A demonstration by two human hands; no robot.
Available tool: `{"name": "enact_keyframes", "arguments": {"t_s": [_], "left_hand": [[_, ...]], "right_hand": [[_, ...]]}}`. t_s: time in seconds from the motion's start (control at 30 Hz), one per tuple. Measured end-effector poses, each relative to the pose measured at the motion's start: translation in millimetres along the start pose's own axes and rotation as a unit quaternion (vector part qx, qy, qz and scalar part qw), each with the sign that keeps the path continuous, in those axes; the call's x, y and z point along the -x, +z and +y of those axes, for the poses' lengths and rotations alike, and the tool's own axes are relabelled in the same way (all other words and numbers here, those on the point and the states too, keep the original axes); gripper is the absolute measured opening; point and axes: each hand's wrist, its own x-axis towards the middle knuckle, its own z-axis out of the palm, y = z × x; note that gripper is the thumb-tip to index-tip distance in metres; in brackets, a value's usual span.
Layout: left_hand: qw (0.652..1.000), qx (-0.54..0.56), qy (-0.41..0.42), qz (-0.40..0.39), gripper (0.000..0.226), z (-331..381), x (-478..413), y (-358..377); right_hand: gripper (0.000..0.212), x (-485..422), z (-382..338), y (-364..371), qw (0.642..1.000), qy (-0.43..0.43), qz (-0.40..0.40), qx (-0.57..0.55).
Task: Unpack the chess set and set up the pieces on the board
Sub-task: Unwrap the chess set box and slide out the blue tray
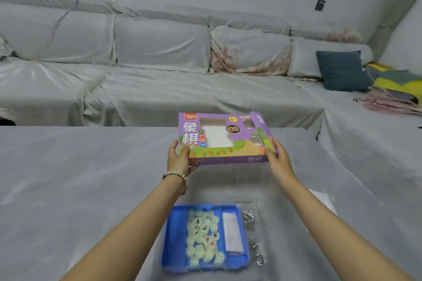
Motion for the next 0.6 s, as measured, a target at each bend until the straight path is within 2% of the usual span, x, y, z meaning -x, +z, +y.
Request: {"name": "enact_keyframes", "arguments": {"t_s": [0.17,0.23,0.27,0.33,0.37,0.4,0.47,0.6], "left_hand": [[0.999,-0.005,-0.016,-0.035,0.043,-37,-39,77],[0.991,-0.128,0.012,-0.050,0.038,-63,-58,99],[0.966,-0.248,0.036,-0.069,0.038,-80,-68,104],[0.852,-0.511,0.079,-0.083,0.047,-110,-88,107],[0.806,-0.575,0.112,-0.089,0.050,-120,-94,106],[0.785,-0.593,0.145,-0.105,0.050,-127,-98,106],[0.784,-0.569,0.205,-0.140,0.047,-135,-105,109],[0.763,-0.581,0.222,-0.177,0.045,-136,-126,132]], "right_hand": [[0.050,-50,37,-34,0.993,-0.012,0.031,0.113],[0.044,-67,61,-40,0.987,-0.029,-0.007,0.160],[0.041,-74,72,-41,0.982,-0.032,-0.042,0.183],[0.040,-84,94,-42,0.954,-0.022,-0.117,0.277],[0.043,-88,102,-43,0.931,-0.011,-0.145,0.334],[0.045,-91,108,-44,0.912,-0.002,-0.161,0.377],[0.046,-95,114,-47,0.890,-0.005,-0.161,0.426],[0.048,-107,118,-54,0.869,-0.008,-0.144,0.473]]}}
